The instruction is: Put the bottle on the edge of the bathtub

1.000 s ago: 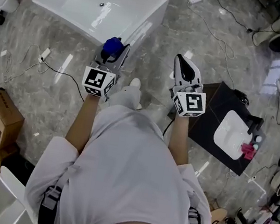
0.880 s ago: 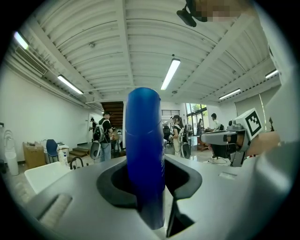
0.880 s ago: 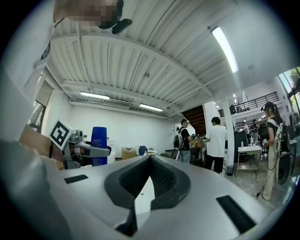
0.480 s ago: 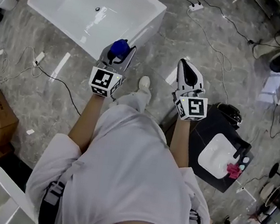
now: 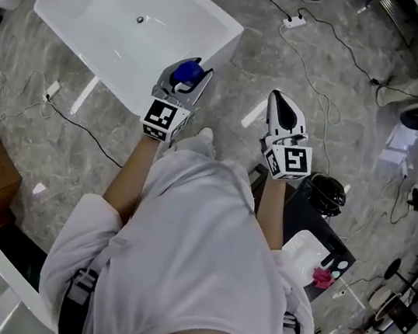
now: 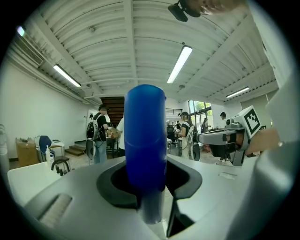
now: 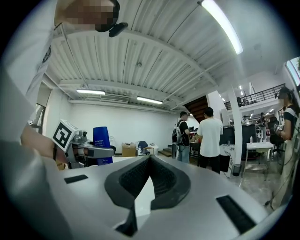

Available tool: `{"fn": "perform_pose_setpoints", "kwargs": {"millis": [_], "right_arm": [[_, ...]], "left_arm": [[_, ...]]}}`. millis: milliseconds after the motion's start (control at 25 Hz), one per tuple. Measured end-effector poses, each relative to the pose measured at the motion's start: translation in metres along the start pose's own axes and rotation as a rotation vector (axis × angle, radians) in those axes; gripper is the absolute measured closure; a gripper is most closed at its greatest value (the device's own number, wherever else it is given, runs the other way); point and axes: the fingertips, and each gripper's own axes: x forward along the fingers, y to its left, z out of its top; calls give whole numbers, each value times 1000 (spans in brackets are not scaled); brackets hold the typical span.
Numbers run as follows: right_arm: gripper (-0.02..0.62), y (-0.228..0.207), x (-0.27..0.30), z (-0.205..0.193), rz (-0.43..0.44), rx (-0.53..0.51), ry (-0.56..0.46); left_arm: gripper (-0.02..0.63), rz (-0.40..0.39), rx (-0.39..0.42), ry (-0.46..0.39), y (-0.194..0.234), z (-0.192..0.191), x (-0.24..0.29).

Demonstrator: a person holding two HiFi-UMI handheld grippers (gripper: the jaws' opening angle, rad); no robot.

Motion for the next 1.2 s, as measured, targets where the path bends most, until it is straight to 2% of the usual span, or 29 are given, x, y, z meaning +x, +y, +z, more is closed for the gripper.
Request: {"fn": "perform_pose_setpoints", "kwargs": {"millis": [400, 680, 960, 1200], "right_arm": [[594, -51, 93, 1, 120, -26, 29], [594, -87, 176, -8, 238, -41, 25], [594, -127, 252, -20, 365, -67, -5], [594, -156, 313, -28, 451, -45, -9]], "left_arm": [[468, 86, -27, 3, 52, -3, 78], [468, 209, -50, 13, 105, -14, 137], [468, 339, -35, -30, 157, -14, 197], [468, 399, -16, -9, 200, -21, 242]]}}
